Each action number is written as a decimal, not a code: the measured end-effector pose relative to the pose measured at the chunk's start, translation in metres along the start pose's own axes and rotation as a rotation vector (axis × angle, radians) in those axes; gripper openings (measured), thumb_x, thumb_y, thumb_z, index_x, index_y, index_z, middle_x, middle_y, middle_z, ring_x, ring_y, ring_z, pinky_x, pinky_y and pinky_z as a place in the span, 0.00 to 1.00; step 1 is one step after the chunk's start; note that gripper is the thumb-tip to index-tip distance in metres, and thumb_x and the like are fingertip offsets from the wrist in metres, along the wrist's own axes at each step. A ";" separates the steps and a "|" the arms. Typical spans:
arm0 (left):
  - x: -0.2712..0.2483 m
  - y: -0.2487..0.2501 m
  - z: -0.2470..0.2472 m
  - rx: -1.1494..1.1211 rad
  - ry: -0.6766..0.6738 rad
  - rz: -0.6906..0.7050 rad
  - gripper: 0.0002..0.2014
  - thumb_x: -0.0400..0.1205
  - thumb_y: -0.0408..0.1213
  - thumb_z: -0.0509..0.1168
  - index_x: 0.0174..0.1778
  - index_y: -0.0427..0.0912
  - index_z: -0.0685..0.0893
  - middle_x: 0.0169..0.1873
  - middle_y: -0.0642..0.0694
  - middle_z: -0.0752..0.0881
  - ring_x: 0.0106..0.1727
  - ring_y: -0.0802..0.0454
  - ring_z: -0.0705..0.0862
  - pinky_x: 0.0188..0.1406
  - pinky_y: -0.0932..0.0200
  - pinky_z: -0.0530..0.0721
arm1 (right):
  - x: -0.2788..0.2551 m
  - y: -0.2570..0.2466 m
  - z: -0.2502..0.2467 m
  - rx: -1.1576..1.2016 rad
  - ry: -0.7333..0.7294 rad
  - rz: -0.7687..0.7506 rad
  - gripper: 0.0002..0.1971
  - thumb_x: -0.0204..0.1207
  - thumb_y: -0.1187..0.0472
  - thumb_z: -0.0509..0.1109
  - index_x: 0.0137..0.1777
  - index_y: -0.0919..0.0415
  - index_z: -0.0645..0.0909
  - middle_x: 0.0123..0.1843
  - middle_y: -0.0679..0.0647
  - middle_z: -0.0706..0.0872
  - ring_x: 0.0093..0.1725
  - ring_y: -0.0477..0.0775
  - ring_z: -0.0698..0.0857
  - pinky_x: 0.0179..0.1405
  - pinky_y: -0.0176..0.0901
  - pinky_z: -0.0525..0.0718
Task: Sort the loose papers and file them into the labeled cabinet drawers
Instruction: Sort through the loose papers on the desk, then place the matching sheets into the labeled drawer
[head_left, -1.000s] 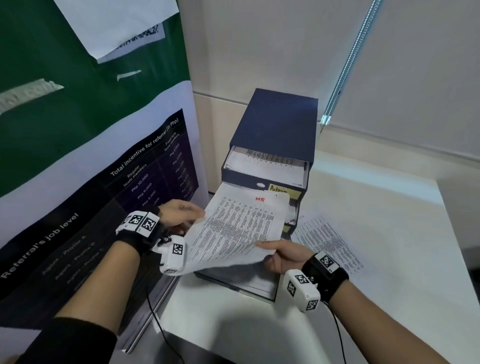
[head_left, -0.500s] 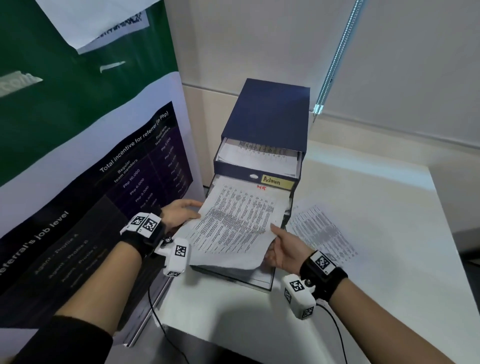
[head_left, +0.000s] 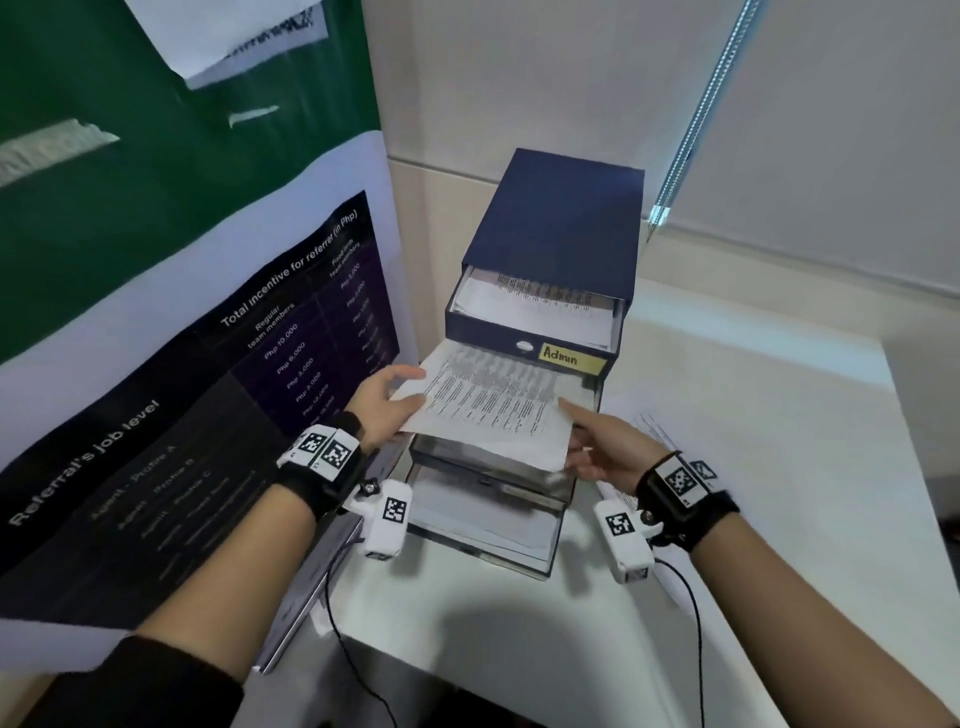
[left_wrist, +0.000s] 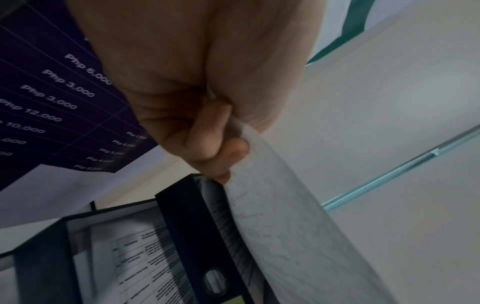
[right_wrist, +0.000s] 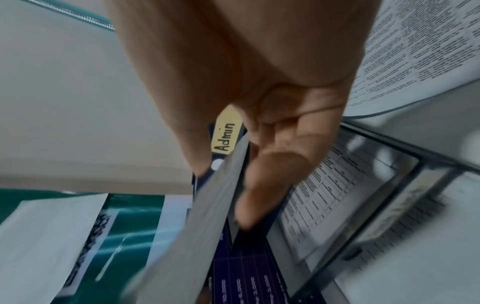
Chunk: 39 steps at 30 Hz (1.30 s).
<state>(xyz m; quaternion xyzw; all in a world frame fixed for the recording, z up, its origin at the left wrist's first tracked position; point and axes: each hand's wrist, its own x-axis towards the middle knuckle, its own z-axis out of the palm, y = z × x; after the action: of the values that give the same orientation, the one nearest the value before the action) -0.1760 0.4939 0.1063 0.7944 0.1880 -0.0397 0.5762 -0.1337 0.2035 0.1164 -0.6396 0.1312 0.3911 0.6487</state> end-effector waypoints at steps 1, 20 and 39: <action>0.005 0.003 0.004 0.029 0.007 0.013 0.12 0.84 0.31 0.65 0.61 0.44 0.85 0.53 0.36 0.88 0.27 0.62 0.83 0.19 0.67 0.79 | -0.005 0.003 0.001 -0.056 -0.071 0.037 0.19 0.79 0.47 0.70 0.58 0.64 0.81 0.34 0.55 0.85 0.23 0.47 0.84 0.16 0.32 0.77; 0.092 0.016 0.081 0.552 -0.035 0.044 0.21 0.65 0.43 0.84 0.53 0.48 0.91 0.58 0.50 0.88 0.63 0.50 0.83 0.68 0.62 0.77 | 0.052 -0.015 -0.022 -0.917 0.477 -0.461 0.15 0.71 0.44 0.78 0.37 0.55 0.84 0.24 0.43 0.81 0.23 0.38 0.78 0.25 0.31 0.69; 0.002 0.141 0.152 0.176 -0.468 0.157 0.07 0.81 0.48 0.69 0.46 0.51 0.90 0.31 0.60 0.84 0.34 0.61 0.81 0.37 0.66 0.78 | 0.078 0.103 -0.273 -1.132 0.631 0.102 0.41 0.63 0.42 0.83 0.72 0.61 0.76 0.67 0.68 0.78 0.65 0.69 0.80 0.66 0.56 0.79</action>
<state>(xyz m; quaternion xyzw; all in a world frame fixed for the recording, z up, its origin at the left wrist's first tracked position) -0.1023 0.3159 0.1826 0.8227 -0.0168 -0.1940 0.5342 -0.0619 -0.0376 -0.0509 -0.9597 0.1192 0.2232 0.1223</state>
